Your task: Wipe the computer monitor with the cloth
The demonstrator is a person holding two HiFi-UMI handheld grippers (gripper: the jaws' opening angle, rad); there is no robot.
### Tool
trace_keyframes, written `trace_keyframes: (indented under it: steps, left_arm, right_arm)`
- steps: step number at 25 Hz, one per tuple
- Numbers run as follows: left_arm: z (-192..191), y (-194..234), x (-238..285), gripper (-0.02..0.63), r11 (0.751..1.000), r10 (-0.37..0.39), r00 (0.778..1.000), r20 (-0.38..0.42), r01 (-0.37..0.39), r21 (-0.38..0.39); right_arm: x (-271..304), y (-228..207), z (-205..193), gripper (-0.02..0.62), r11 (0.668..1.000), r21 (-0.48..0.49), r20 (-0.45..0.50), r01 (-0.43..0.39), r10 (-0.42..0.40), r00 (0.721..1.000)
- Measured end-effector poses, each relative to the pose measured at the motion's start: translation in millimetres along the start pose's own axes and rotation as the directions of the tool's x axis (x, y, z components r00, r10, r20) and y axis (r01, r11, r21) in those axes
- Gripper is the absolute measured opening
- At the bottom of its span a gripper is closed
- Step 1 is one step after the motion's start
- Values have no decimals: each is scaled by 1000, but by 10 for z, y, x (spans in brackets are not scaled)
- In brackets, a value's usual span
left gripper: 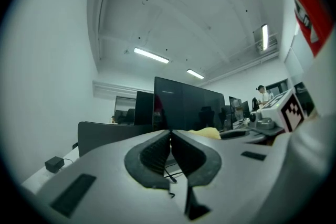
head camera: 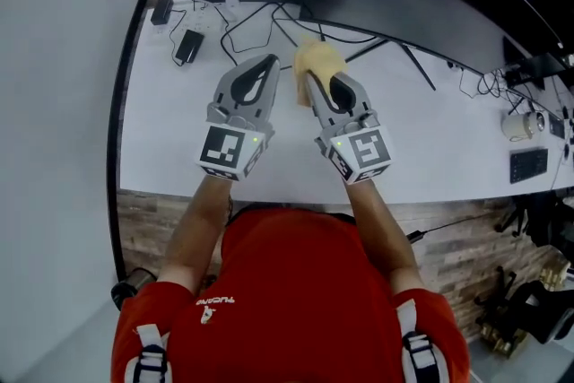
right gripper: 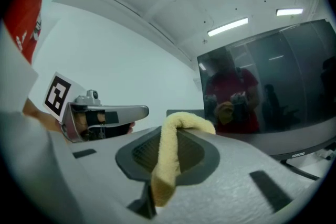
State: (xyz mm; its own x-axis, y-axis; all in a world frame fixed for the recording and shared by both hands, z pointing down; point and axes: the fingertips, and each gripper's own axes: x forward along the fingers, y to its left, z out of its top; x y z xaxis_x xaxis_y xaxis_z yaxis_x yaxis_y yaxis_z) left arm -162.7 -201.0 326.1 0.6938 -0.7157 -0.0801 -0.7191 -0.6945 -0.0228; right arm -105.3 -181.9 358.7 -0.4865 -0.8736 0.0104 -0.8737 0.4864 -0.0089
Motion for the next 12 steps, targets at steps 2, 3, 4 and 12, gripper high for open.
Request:
trace_keyframes:
  steps: [2, 3, 4, 12]
  left_arm:
    - [-48, 168, 71, 11, 1000, -2, 1000, -1, 2, -11]
    - [-70, 250, 110, 11, 1000, -2, 1000, -1, 2, -16]
    - [-91, 329, 150, 11, 1000, 0, 1000, -2, 0, -20]
    - [-354, 720, 477, 11, 998, 46, 998, -31, -47, -29]
  right_arm:
    - [226, -25, -101, 58, 1000, 8, -26, 3, -3, 1000]
    - [332, -42, -154, 58, 1000, 15, -38, 4, -4, 999]
    - [434, -64, -206, 58, 1000, 25, -49, 7, -5, 999]
    - [1053, -276, -571, 58, 997, 74, -101, 15, -7, 995]
